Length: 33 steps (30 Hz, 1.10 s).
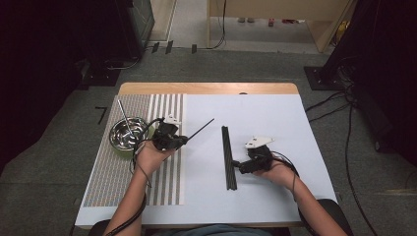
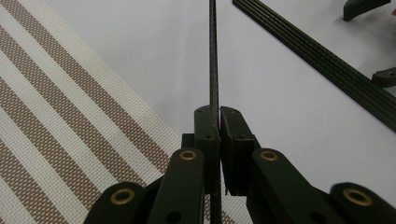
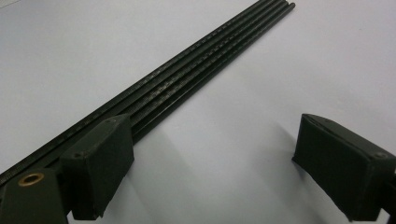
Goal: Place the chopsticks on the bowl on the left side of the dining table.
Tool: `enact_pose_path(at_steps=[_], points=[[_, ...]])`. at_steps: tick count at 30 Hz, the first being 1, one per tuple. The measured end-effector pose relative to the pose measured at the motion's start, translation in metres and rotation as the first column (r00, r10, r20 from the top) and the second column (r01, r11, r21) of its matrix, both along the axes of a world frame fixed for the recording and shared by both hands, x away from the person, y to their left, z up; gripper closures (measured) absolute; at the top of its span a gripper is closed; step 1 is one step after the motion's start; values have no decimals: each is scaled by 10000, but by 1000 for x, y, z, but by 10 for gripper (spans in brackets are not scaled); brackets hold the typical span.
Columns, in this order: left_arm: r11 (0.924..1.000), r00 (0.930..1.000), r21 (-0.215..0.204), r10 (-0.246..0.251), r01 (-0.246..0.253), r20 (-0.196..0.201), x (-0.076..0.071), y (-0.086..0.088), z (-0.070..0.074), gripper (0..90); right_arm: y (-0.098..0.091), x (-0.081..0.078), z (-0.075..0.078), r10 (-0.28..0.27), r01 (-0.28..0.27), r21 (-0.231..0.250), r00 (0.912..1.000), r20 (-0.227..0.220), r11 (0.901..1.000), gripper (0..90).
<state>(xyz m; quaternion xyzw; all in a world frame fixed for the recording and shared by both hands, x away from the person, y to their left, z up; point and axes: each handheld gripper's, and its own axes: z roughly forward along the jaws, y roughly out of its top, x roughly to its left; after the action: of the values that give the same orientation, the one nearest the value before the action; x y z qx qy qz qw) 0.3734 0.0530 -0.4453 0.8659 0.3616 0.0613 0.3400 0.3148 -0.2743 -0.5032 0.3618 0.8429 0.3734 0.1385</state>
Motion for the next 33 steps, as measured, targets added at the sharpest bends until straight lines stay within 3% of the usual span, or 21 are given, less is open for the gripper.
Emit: enact_pose_path(at_steps=[17,33], points=[[9994,9998,295,176,-179,100,-1,18,9,874,0,0,0,-14,14,4,10000,-15,10000,114],[9991,9992,159,393,-395,95,0,35,13,874,0,0,0,-15,15,6,10000,-17,10000,114]])
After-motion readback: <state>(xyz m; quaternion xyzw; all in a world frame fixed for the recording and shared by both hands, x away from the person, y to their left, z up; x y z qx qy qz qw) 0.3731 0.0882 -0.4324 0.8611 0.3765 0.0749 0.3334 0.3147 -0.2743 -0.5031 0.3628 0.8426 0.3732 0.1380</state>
